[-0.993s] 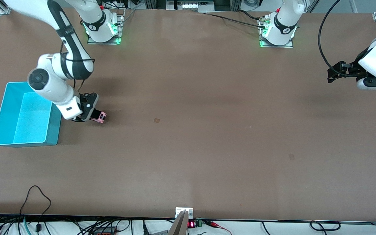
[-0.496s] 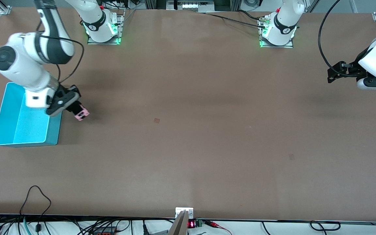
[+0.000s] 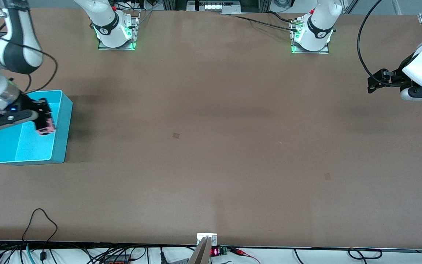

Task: Wind and store pink jeep toy
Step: 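Lift the pink jeep with the right gripper over the cyan bin, then lower the jeep into the cyan bin and open the right gripper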

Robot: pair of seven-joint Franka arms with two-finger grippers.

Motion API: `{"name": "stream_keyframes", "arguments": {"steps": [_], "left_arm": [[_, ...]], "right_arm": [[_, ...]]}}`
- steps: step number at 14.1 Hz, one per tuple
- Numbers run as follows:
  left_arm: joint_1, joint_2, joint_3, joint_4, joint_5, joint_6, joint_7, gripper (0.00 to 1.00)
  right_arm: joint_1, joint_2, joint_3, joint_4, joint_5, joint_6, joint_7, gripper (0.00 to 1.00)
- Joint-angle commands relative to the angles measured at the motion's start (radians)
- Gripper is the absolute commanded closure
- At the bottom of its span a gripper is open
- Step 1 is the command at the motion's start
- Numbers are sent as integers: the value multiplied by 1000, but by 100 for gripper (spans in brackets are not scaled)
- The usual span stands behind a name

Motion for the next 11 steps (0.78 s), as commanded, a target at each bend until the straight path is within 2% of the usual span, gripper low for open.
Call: {"name": "stream_keyframes", "arguments": {"steps": [1,4,11], "left_arm": [[-5,-6,8,-1,-14,-9,23,0],[-5,-6,8,-1,-14,-9,23,0],[-5,-6,8,0,-14,-9,23,0]], "right_arm": [[0,68,-72,9,-14,64,30,100],[-10,136,-113,2,15,124,31,100],[-66,268,-112,-16,94,222,2,100]]}}
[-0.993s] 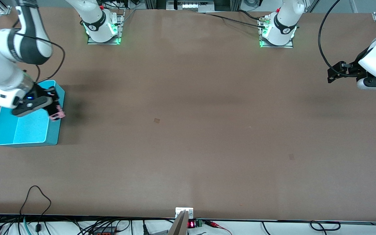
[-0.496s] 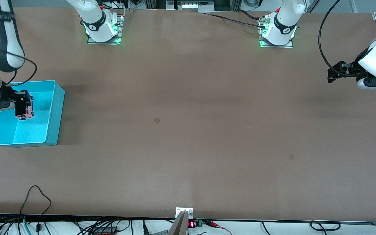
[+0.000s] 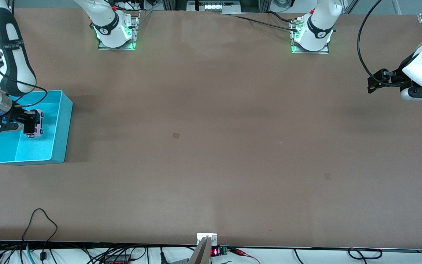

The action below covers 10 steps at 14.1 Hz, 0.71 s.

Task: Wind and store pink jeep toy
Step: 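Lower the jeep into the cyan bin and open the right gripper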

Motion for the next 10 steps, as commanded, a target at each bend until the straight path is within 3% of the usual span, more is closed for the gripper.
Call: {"name": "stream_keyframes", "arguments": {"steps": [1,5,6,7,9,10], "left_arm": [[-5,-6,8,0,-14,-9,23,0],[-5,-6,8,0,-14,-9,23,0],[-5,-6,8,0,-14,-9,23,0],[-5,-6,8,0,-14,-9,23,0],[-5,-6,8,0,-14,-9,23,0],[-5,-6,8,0,-14,-9,23,0]], "right_arm": [[-27,20,6,-10,32,19,-24,100],[-44,63,6,-29,40,59,-36,100],[-42,66,6,-29,40,59,-36,92],[-41,67,6,-29,40,56,-36,76],[-36,64,11,-26,40,51,-36,32],[-35,58,13,-26,40,48,-35,20]]}}
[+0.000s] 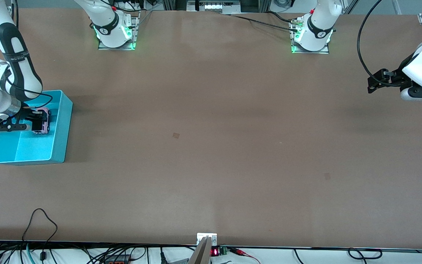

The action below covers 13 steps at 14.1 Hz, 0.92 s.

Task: Wind and store pink jeep toy
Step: 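Lower the jeep into the cyan bin and open the right gripper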

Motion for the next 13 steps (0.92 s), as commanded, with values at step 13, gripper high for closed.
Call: {"name": "stream_keyframes", "arguments": {"steps": [13], "left_arm": [[-5,-6,8,-1,-14,-9,23,0]], "right_arm": [[163,-334,99,228,13,-513,70,0]]}}
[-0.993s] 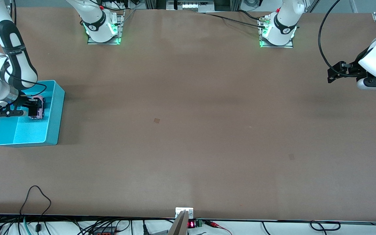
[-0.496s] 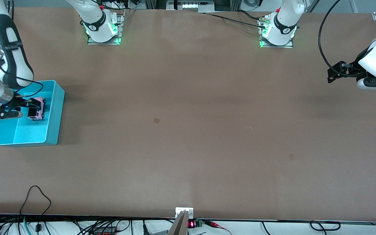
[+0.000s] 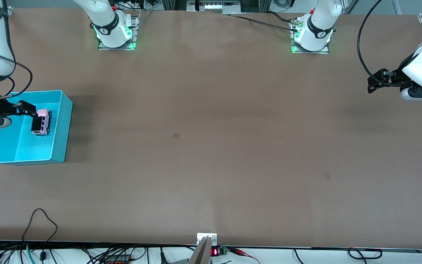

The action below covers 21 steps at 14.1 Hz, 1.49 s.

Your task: Wind and store pink jeep toy

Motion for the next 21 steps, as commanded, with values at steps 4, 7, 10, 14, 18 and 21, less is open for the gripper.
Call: {"name": "stream_keyframes", "arguments": {"steps": [4,7,10,14,18,21], "left_arm": [[-5,-6,8,0,-14,-9,23,0],[-5,-6,8,0,-14,-9,23,0],[-5,-6,8,0,-14,-9,23,0],[-5,-6,8,0,-14,-9,23,0],[-5,-6,8,0,-14,-9,23,0],[-5,-6,8,0,-14,-9,23,0]], "right_arm": [[-8,-147,133,-2,6,-112,266,0],[-37,-201,219,41,6,-191,448,0],[-42,-201,261,176,-5,-336,544,0],[-45,-199,261,224,9,-351,562,0],[-46,-164,259,280,10,-350,538,0],[-46,-123,256,360,10,-362,541,0]]}}
